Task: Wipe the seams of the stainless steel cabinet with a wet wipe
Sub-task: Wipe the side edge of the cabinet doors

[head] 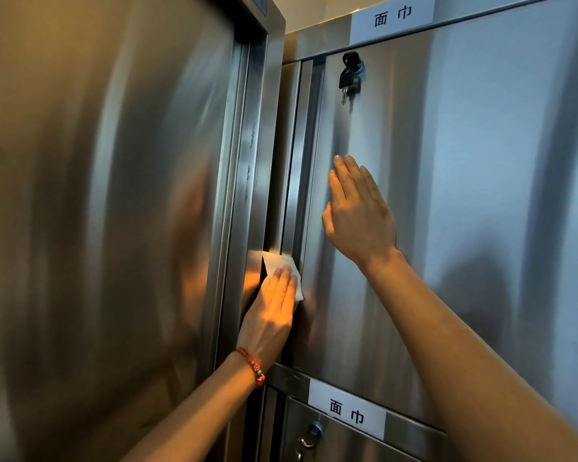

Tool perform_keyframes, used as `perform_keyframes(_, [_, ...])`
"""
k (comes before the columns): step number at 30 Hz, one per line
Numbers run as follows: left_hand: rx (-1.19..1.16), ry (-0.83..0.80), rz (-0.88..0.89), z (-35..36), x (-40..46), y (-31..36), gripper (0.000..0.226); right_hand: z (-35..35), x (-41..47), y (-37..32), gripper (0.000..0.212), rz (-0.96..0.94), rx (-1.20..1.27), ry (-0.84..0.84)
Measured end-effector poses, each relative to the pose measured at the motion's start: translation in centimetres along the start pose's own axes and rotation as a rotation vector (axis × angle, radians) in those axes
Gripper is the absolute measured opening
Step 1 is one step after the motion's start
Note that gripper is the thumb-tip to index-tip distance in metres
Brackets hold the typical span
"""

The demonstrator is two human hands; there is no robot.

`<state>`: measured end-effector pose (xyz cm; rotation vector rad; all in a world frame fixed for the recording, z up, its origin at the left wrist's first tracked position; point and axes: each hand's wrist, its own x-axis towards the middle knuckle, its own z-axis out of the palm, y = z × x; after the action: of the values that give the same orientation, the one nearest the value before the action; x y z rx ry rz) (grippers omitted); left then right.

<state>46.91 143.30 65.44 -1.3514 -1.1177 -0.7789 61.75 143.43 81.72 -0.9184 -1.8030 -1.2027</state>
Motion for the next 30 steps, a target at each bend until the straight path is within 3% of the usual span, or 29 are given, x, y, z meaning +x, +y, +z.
perform_keyframes(15, [0.054, -0.080, 0.045, 0.6, -3.4, 0.9, 0.051, 0.2, 0.1, 0.0, 0.056, -0.002, 0.012, -0.006])
perform_keyframes(22, [-0.045, -0.128, -0.037, 0.1, -4.6, 1.5, 0.073, 0.3, 0.1, 0.1, 0.056, -0.003, 0.007, -0.010])
perform_keyframes(30, [-0.082, -0.168, -0.049, -0.1, -6.4, 2.1, 0.070, 0.3, 0.1, 0.1, 0.056, -0.001, 0.007, -0.006])
